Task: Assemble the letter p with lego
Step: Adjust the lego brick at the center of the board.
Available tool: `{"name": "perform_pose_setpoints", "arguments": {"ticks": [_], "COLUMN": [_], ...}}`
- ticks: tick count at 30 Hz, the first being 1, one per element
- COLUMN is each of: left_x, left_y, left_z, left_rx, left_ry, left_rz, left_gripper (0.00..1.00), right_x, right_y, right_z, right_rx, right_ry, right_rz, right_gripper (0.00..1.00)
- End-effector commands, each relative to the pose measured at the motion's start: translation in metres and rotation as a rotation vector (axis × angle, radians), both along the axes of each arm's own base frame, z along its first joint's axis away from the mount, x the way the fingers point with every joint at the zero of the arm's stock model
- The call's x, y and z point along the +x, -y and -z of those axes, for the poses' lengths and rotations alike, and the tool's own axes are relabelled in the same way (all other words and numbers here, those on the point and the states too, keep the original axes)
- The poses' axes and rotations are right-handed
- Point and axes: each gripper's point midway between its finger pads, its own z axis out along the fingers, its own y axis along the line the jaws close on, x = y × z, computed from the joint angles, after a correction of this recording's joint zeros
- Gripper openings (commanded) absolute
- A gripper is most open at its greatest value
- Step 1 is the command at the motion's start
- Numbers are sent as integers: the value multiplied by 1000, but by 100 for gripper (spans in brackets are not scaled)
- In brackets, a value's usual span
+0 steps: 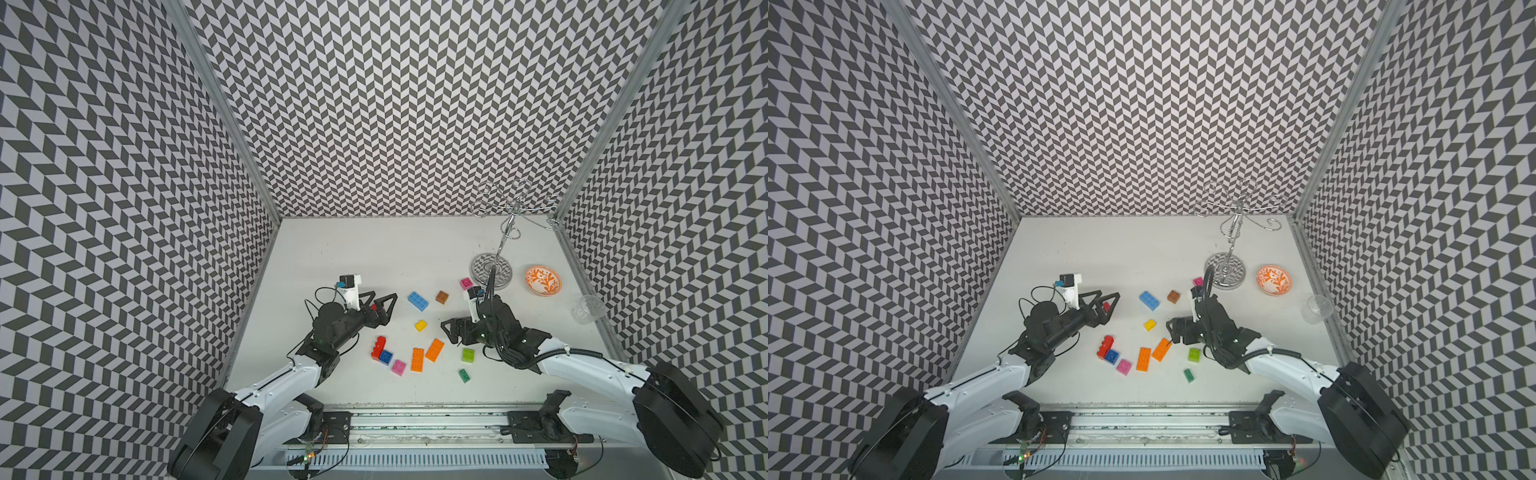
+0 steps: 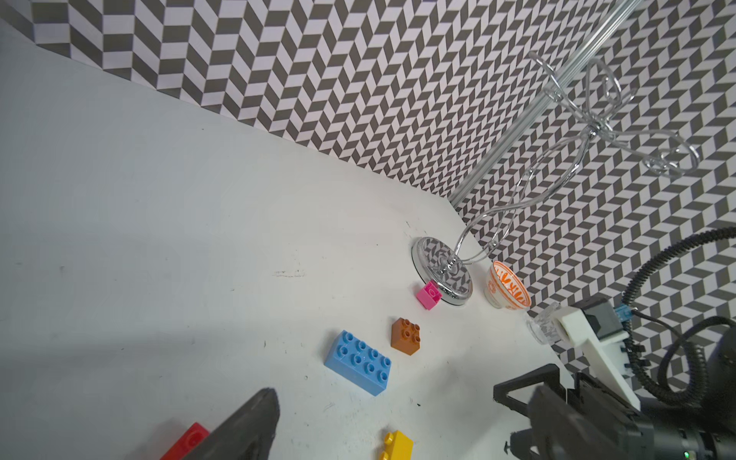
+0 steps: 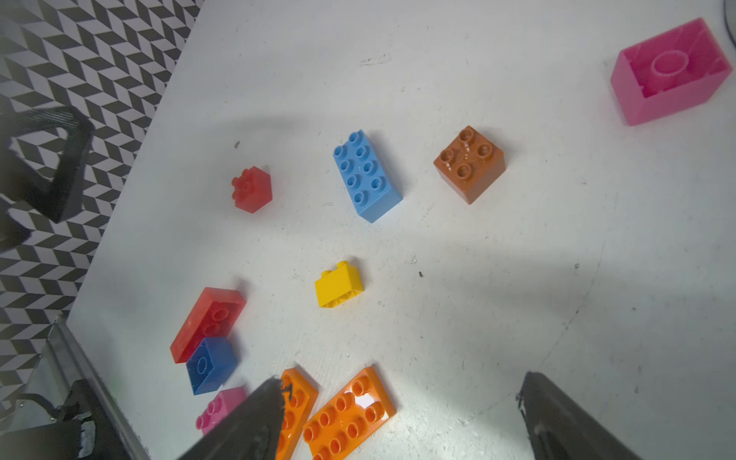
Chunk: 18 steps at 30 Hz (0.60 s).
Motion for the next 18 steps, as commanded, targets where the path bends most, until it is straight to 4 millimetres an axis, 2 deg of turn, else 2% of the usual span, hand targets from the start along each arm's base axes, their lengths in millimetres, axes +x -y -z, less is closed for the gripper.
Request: {"name": "perform_pose_setpoints", "arguments": {"ticks": [1, 6, 9, 13, 16, 18], "left_x": [-4, -24, -44, -65, -76, -80], "left_y": [22, 67, 88, 112, 130, 138], "left_z": [2, 20, 44, 73, 93, 105], "left_rx": [75, 219, 345, 484, 594, 667], "left_ry": [-18, -112, -177, -253, -299, -323], "left_rz": [53, 140, 205, 285, 332, 344], "left_gripper": [100, 94, 88, 80, 74, 70], "right_x": [1, 15, 23, 33, 38, 39], "right_y": [6, 26, 38, 64, 83, 89], "right_z": [2, -8, -14, -12, -8, -6], "right_rx": [7, -34, -21, 6, 25, 37], "right_ry": [-10, 5, 17, -4, -34, -50], "right_rz": [62, 184, 234, 330, 400, 410], "right_gripper": [94, 99, 99, 99, 99, 99]}}
